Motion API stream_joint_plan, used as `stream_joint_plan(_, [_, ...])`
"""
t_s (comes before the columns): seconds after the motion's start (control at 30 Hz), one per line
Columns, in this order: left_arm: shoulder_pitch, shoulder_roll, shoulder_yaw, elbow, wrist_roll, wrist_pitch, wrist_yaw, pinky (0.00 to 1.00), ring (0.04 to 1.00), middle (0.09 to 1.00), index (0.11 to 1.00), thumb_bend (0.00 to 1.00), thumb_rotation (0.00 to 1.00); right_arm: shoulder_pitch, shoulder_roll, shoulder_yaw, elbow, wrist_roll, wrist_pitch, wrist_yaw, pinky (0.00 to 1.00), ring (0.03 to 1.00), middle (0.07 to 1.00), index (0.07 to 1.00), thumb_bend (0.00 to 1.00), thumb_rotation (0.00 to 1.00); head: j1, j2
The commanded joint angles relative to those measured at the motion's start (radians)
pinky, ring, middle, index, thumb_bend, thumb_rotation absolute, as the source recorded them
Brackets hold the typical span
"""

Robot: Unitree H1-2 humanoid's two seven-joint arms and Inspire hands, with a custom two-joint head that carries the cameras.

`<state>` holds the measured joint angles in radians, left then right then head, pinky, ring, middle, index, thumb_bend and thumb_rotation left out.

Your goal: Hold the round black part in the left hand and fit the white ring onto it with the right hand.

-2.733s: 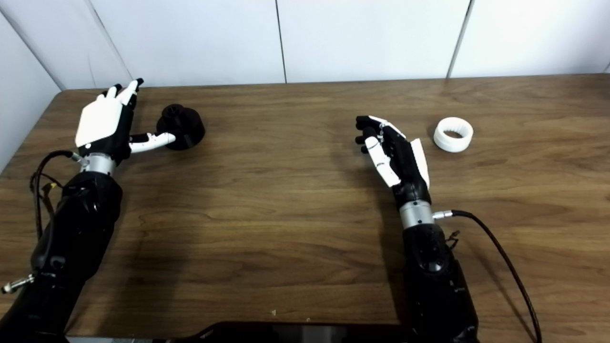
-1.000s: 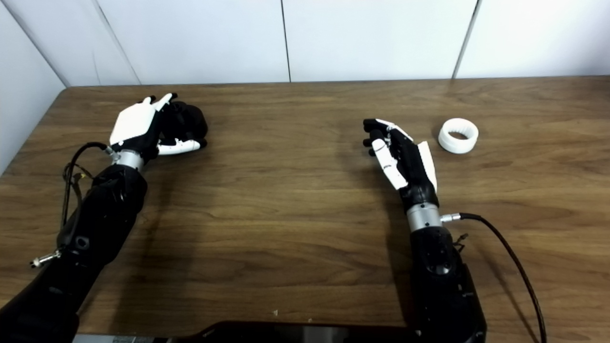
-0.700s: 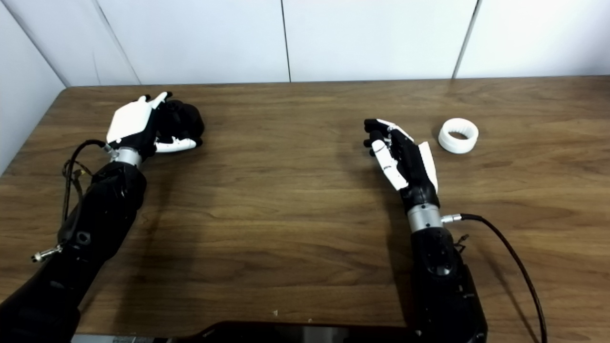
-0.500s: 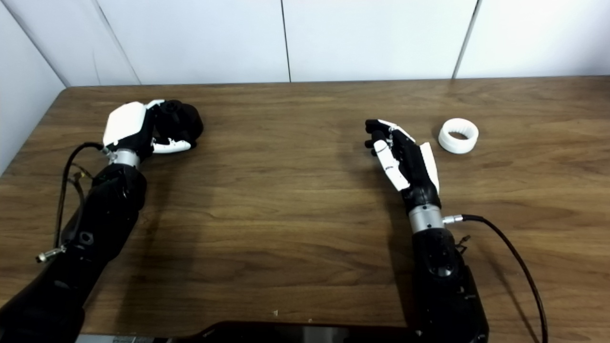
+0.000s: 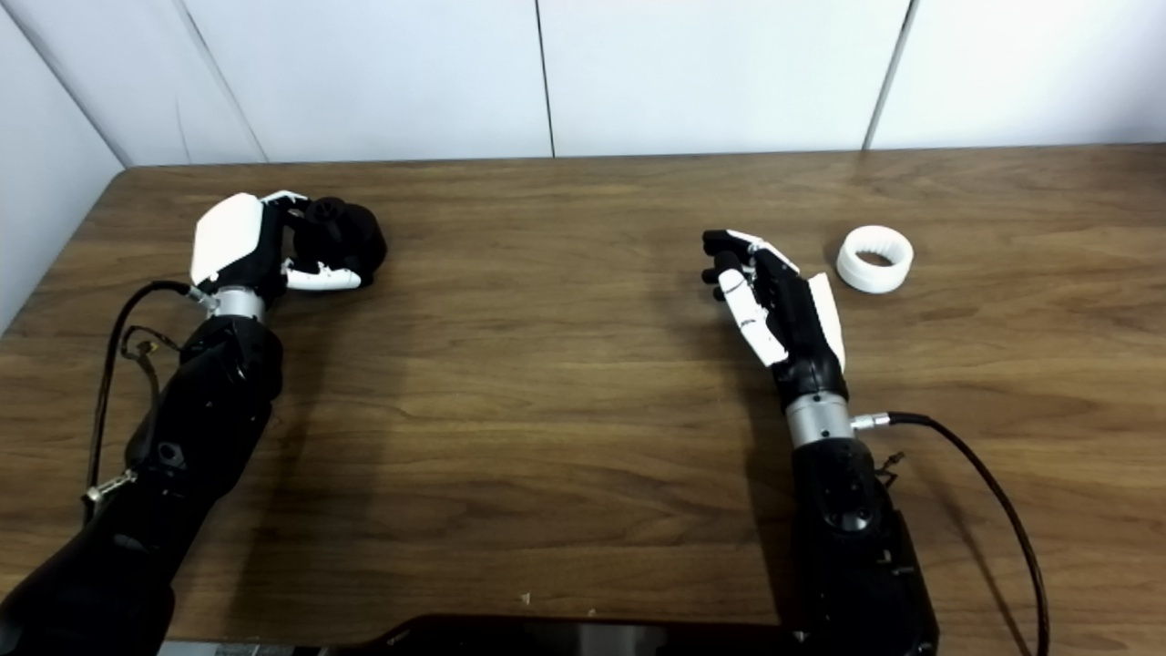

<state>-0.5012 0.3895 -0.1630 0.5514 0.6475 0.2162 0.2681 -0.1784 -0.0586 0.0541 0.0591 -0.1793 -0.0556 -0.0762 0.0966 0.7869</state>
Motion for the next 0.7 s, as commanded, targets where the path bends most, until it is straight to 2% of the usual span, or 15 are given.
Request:
stream_joint_plan(0.0, [-0.019, 0.008, 0.006, 0.005, -0.006, -0.004, 0.017, 1.0, 0.77, 0.632, 0.645, 0.98, 0.26, -0.015, -0.012, -0.009, -0.012, 0.003, -0.031, 0.003, 0.64, 0.679, 0.759, 0.73, 0.42, 0.77, 0.0, 0.002])
stream_joint_plan(0.33, [0.002, -0.004, -0.004, -0.012, -0.026, -0.036, 0.039, 1.0, 0.744, 0.629, 0.641, 0.97, 0.26, -0.02, -0.012, -0.013, -0.01, 0.008, -0.029, 0.004, 0.64, 0.677, 0.758, 0.72, 0.42, 0.76, 0.0, 0.002])
stream_joint_plan(0.67, [0.042, -0.03, -0.015, -0.071, -0.043, -0.047, 0.018, 1.0, 0.765, 0.639, 0.654, 0.98, 0.26, -0.029, -0.02, -0.013, 0.0, 0.001, -0.048, 0.001, 0.64, 0.681, 0.759, 0.737, 0.43, 0.77, 0.004, 0.004])
